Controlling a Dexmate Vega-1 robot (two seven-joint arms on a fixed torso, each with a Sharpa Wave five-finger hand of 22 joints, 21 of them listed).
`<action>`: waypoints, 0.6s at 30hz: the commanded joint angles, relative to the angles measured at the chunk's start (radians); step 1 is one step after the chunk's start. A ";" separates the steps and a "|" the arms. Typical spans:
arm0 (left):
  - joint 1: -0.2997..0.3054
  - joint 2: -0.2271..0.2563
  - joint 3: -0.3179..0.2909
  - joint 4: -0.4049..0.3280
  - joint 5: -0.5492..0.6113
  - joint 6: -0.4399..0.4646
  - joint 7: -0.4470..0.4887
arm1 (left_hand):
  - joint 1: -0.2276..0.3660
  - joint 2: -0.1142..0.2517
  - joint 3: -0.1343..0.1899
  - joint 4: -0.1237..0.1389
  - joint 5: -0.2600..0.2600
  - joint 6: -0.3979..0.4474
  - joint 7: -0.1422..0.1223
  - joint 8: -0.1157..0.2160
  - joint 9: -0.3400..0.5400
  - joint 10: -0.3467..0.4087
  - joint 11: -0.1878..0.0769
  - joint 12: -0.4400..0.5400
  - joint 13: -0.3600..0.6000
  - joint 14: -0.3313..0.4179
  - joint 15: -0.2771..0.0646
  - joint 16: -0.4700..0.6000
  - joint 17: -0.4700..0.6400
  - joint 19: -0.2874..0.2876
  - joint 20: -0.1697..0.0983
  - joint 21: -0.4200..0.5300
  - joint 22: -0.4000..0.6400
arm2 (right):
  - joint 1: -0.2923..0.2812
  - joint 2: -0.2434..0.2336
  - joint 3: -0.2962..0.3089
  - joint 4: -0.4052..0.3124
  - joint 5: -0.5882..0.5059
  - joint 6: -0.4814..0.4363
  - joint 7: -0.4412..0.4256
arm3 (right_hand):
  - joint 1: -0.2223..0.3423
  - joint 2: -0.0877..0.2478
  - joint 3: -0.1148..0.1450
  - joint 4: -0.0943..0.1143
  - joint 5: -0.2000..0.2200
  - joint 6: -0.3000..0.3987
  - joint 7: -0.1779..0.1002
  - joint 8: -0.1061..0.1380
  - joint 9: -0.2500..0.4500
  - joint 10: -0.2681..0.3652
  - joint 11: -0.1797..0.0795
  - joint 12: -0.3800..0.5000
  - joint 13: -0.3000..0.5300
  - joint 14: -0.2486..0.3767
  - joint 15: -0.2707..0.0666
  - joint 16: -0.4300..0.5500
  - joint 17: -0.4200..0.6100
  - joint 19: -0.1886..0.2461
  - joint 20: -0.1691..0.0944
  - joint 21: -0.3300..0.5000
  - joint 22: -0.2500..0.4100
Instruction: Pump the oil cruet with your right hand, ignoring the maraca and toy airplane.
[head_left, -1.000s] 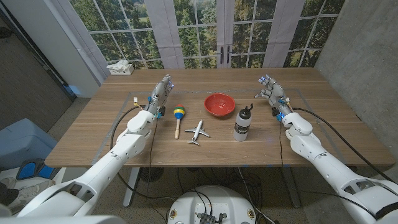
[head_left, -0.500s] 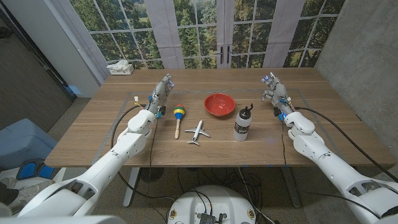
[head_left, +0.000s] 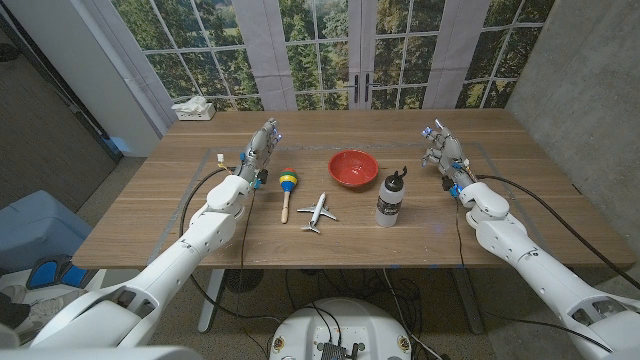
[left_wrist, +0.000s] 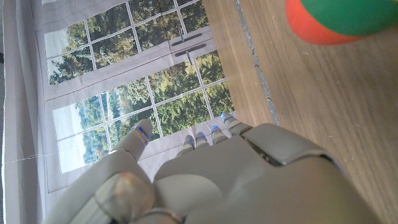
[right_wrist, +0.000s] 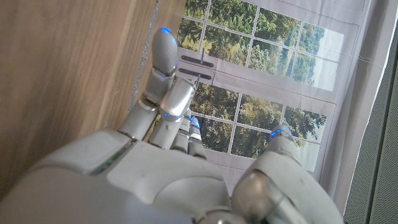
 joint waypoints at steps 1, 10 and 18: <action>0.009 0.005 -0.001 -0.016 0.002 0.000 0.004 | 0.012 0.058 0.001 -0.003 0.009 -0.007 -0.009 0.001 0.004 -0.025 -0.013 0.000 0.002 -0.091 -0.090 -0.002 0.000 -0.006 -0.085 -0.001 0.003 | -0.067 -0.033 0.017 -0.089 0.000 -0.020 -0.047 | 0.008 -0.004 0.005 0.004 0.005 -0.010 0.000 -0.004 0.002 -0.009 -0.005 -0.003 0.002 -0.005 0.002 0.007 0.001 0.011 -0.001 -0.005 -0.010; 0.020 0.017 -0.007 -0.030 0.002 0.004 0.008 | 0.012 0.055 0.000 -0.006 0.008 -0.013 -0.009 0.000 0.004 -0.028 -0.010 0.000 0.002 -0.090 -0.090 -0.001 0.000 -0.005 -0.086 -0.001 0.003 | -0.125 -0.046 0.034 -0.146 0.002 -0.018 -0.089 | 0.008 -0.006 0.005 0.005 0.006 -0.012 0.008 -0.005 0.001 -0.009 0.002 -0.001 0.001 -0.009 0.003 0.008 0.000 0.010 0.004 -0.012 -0.026; 0.025 0.020 -0.011 -0.032 -0.004 -0.001 0.004 | 0.011 0.046 -0.004 -0.013 0.006 -0.011 -0.008 0.002 0.004 -0.028 -0.008 0.001 0.002 -0.091 -0.090 -0.001 -0.001 -0.005 -0.087 -0.001 0.003 | -0.176 -0.058 0.044 -0.202 -0.007 -0.019 -0.128 | 0.004 -0.009 0.004 0.008 0.007 0.006 0.011 0.001 -0.001 0.012 0.003 0.008 0.000 -0.014 0.003 0.008 0.000 0.010 0.005 -0.011 -0.032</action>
